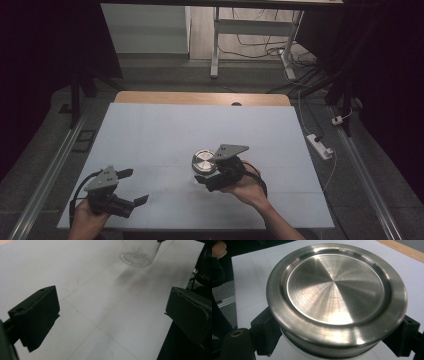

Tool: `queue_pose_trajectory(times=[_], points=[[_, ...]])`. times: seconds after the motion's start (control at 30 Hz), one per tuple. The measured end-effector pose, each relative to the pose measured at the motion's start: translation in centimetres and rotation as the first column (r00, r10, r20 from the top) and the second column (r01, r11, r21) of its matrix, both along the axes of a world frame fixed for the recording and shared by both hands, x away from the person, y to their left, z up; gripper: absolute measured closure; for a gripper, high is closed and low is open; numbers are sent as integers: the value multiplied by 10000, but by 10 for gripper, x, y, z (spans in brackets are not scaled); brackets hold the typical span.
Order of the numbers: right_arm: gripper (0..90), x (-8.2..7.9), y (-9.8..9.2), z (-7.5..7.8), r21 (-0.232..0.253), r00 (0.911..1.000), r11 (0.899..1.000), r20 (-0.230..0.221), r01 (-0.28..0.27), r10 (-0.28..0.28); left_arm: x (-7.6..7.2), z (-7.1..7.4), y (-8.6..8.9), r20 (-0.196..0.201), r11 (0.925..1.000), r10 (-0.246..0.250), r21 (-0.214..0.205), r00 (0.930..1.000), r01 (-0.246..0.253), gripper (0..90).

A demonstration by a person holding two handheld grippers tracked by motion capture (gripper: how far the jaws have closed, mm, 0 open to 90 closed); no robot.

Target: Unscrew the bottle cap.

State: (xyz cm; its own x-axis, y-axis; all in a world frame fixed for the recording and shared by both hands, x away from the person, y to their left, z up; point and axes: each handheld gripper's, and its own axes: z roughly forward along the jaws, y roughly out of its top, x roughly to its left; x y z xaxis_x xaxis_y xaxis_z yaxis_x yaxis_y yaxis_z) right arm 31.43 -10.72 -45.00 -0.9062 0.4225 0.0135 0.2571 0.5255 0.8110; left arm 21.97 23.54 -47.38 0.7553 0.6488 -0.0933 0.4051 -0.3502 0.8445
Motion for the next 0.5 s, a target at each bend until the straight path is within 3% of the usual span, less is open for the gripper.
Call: queue_pose_trajectory(times=[0.2, 0.5], points=[[151, -1, 1, 1, 37, 10000, 10000, -44, -28, 28, 16, 15, -23, -19, 9982, -559, 205, 9984, 559, 0], [151, -2, 1, 0, 42, 9998, 9999, -115, -137, 137, 38, 28, -50, 25, 9884, -1510, 141, 9885, 1509, 0]])
